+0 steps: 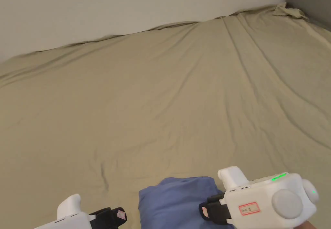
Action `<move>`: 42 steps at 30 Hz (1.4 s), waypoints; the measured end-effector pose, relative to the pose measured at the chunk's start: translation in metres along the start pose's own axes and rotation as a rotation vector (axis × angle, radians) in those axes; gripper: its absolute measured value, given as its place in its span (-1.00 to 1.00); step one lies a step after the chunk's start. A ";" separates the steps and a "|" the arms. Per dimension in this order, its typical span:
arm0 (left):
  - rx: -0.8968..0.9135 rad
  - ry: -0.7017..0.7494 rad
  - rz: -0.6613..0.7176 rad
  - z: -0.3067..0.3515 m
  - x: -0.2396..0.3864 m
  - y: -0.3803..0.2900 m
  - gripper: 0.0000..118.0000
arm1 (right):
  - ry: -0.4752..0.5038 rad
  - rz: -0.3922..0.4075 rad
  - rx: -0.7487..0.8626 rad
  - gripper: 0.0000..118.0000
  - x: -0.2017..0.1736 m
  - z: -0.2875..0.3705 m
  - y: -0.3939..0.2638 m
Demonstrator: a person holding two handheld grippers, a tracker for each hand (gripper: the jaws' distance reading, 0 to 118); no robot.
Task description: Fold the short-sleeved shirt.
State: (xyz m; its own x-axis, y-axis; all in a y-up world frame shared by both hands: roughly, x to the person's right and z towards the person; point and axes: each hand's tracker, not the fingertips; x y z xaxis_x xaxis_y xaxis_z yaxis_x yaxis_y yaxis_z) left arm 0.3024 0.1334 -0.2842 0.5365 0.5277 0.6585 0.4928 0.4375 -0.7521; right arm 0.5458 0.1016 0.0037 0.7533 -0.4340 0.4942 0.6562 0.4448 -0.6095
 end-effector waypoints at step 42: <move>-0.163 0.222 0.221 0.153 -0.245 0.102 -0.16 | 0.313 -0.095 0.085 -0.96 0.013 0.106 -0.068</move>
State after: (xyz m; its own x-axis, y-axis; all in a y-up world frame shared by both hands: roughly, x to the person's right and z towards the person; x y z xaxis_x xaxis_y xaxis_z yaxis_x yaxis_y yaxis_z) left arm 0.1164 0.1603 -0.5266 0.7695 0.4175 0.4833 0.4414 0.1992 -0.8749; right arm 0.5156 0.1492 0.1169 0.6469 -0.6904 0.3237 0.7342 0.4491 -0.5092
